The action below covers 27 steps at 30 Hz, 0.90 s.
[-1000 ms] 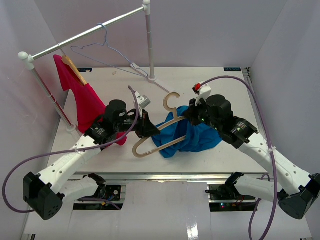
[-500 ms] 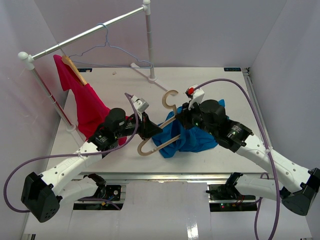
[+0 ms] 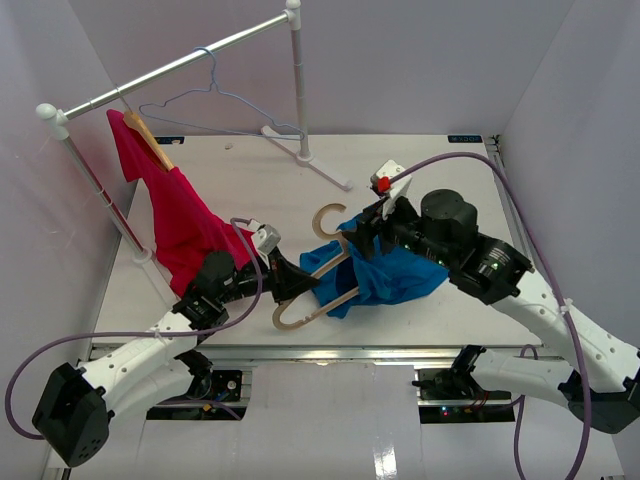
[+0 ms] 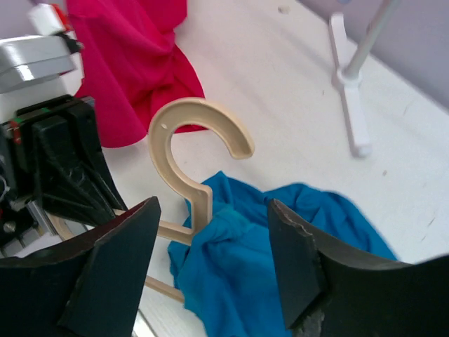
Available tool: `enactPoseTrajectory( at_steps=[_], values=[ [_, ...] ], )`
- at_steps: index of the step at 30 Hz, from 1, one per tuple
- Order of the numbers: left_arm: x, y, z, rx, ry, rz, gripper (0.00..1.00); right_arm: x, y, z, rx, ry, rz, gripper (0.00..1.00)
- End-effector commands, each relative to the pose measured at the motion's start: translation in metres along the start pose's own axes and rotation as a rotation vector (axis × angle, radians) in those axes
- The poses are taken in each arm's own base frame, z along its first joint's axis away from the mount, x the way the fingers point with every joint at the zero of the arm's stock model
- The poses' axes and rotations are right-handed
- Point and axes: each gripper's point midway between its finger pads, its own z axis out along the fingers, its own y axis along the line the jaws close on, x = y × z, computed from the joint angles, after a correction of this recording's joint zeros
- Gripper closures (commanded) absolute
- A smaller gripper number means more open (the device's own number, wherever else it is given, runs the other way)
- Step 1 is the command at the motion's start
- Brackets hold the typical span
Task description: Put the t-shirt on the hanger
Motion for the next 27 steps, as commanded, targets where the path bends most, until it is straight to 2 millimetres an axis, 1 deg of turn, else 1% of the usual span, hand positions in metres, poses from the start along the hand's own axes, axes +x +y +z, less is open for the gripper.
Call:
enactPoseTrajectory(
  at_steps=[1, 2, 4, 5, 9, 12, 15, 18, 21, 24, 26, 27],
  values=[
    [-0.015, -0.034, -0.011, 0.146, -0.080, 0.072, 1.00, -0.009, 0.028, -0.029, -0.216, -0.060, -0.285, 0.31],
    [-0.015, -0.037, -0.013, 0.154, -0.081, 0.079, 1.00, 0.000, 0.032, -0.032, -0.254, -0.066, -0.348, 0.31],
    [-0.015, -0.041, -0.017, 0.164, -0.090, 0.089, 1.00, 0.011, 0.045, -0.040, -0.345, -0.045, -0.391, 0.32],
    [-0.016, -0.043, -0.019, 0.168, -0.097, 0.091, 1.00, 0.016, 0.049, -0.042, -0.375, -0.028, -0.399, 0.32],
    [-0.021, -0.053, -0.024, 0.196, -0.109, 0.088, 1.00, 0.033, 0.053, -0.046, -0.424, 0.075, -0.378, 0.28],
    [-0.024, -0.058, -0.025, 0.213, -0.108, 0.087, 1.00, 0.035, 0.062, -0.043, -0.481, 0.116, -0.345, 0.27],
    [-0.025, -0.061, -0.025, 0.228, -0.107, 0.085, 1.00, 0.041, 0.069, -0.030, -0.532, 0.174, -0.318, 0.28],
    [-0.026, -0.064, -0.025, 0.239, -0.100, 0.083, 1.00, 0.039, 0.080, -0.024, -0.603, 0.177, -0.301, 0.31],
    [-0.031, -0.065, -0.026, 0.229, -0.111, 0.099, 1.00, 0.045, 0.090, -0.019, -0.666, 0.196, -0.274, 0.38],
    [-0.037, -0.067, -0.027, 0.227, -0.121, 0.118, 1.00, 0.056, 0.090, -0.012, -0.672, 0.231, -0.258, 0.49],
    [-0.041, -0.069, -0.027, 0.228, -0.128, 0.131, 1.00, 0.060, 0.091, -0.011, -0.676, 0.241, -0.255, 0.61],
    [-0.043, -0.070, -0.027, 0.229, -0.131, 0.137, 1.00, 0.061, 0.092, -0.011, -0.681, 0.243, -0.254, 0.71]
  ],
)
